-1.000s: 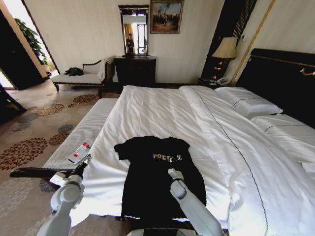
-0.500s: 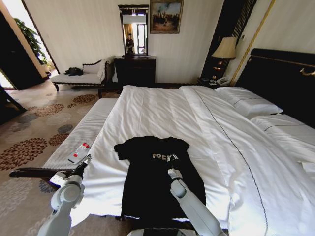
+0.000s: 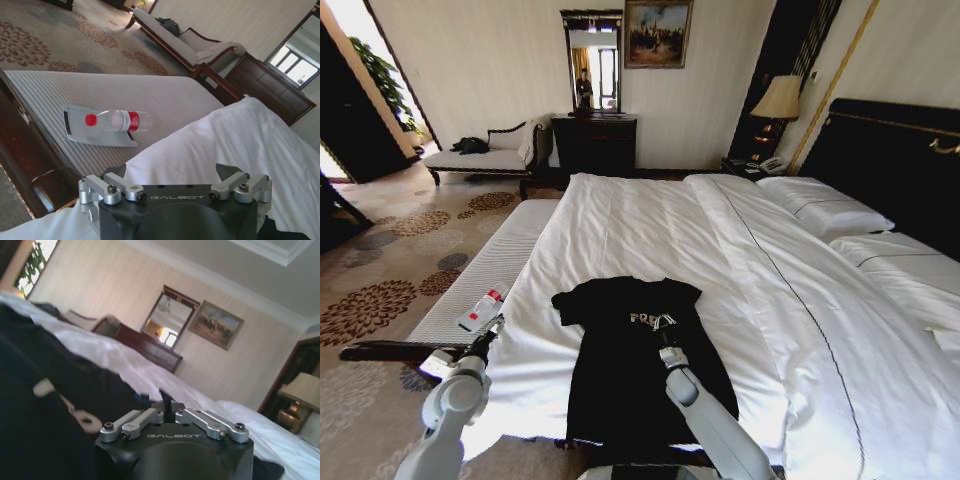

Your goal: Fold the clothes on the bed.

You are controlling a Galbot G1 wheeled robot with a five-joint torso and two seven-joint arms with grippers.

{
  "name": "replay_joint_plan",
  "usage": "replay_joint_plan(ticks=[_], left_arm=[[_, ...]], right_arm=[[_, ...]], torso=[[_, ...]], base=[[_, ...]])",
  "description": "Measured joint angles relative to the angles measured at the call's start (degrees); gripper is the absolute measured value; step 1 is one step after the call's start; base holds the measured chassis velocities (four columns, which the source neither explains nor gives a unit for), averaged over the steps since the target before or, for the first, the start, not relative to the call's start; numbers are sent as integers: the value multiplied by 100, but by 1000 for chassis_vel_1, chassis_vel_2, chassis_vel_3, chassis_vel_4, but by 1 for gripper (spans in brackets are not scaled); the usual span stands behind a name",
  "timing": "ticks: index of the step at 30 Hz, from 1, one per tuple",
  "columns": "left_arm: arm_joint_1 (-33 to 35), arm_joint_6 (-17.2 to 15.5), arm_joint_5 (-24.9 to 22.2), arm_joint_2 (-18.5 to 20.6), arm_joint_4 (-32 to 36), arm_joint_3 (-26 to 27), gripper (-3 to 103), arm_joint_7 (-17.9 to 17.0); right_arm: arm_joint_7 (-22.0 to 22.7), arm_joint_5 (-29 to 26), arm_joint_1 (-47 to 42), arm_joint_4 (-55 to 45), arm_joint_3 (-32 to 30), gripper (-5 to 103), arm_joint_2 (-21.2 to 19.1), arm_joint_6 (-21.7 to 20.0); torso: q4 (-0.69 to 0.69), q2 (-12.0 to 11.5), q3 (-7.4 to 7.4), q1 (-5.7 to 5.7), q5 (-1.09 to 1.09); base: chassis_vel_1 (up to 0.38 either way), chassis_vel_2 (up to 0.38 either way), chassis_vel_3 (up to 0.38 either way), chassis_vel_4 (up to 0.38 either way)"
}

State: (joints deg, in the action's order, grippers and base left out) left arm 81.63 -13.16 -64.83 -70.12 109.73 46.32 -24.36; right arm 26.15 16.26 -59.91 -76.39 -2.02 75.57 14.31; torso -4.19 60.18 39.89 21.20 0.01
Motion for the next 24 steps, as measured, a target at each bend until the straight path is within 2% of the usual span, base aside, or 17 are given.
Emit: replay_joint_plan(ticks=[3,4,5,6,8,9,11,13,14,15,16,17,20,21,22,23,24], left_arm=[[-2,0,0,1,2,-1,100,0],[-3,0,0,3,2,-1,100,0],[-3,0,0,3,2,-1,100,0],[-3,0,0,5,2,-2,100,0],[-3,0,1,4,2,-5,100,0],[-3,0,1,4,2,-5,100,0],[5,0,2,2,14,-6,100,0],[18,0,2,-1,37,0,100,0],[18,0,2,-1,37,0,100,0],[25,0,2,-2,50,6,100,0],[39,0,2,-2,63,17,100,-1],[39,0,2,-2,63,17,100,-1],[59,6,3,-2,77,38,100,-2],[64,9,4,-2,82,42,100,-3],[64,9,4,-2,82,42,100,-3],[68,13,9,-8,89,43,100,-3],[71,15,16,-16,93,43,100,-3]], right_arm=[[-390,-575,-169,-497,-45,22,-69,360],[-476,-955,-192,-666,-62,28,-88,372],[-476,-955,-192,-666,-62,28,-88,372],[-545,-1424,-194,-849,-124,28,-101,333],[-631,-2065,-99,-1048,-300,38,-124,149],[-631,-2065,-99,-1048,-300,38,-124,149],[-566,-2643,67,-1091,-488,50,-147,-213],[-326,-3607,269,-1088,-664,61,-167,-765],[-326,-3607,269,-1088,-664,61,-167,-765],[-196,-4094,349,-1074,-751,61,-167,-1061],[-36,-4603,430,-1041,-868,66,-167,-1386],[-36,-4603,430,-1041,-868,66,-167,-1386],[304,-6017,590,-992,-1199,82,-163,-2045],[408,-6466,605,-995,-1283,88,-162,-2175],[408,-6466,605,-995,-1283,88,-162,-2175],[511,-6945,619,-1004,-1400,93,-161,-2282],[539,-7131,628,-1004,-1461,97,-158,-2301]], torso=[[0,0,0,0,0],[0,0,0,0,0],[0,0,0,0,0],[0,0,0,0,0],[0,0,0,0,-1],[0,0,0,0,-1],[0,0,0,0,-1],[0,0,0,0,0],[0,0,0,0,0],[0,0,0,0,0],[0,0,0,0,0],[0,0,0,0,0],[0,0,0,0,-1],[0,0,0,0,0],[0,0,0,0,0],[0,0,0,0,0],[0,0,0,0,0]], base=[[0,0,0,0],[0,0,0,0],[0,0,0,0],[0,0,0,0],[0,0,0,0],[0,0,0,0],[0,0,0,0],[0,0,0,0],[0,0,0,0],[0,0,0,0],[0,0,0,0],[0,0,0,0],[0,0,0,0],[0,0,0,0],[0,0,0,0],[0,0,0,0],[0,0,0,0]])
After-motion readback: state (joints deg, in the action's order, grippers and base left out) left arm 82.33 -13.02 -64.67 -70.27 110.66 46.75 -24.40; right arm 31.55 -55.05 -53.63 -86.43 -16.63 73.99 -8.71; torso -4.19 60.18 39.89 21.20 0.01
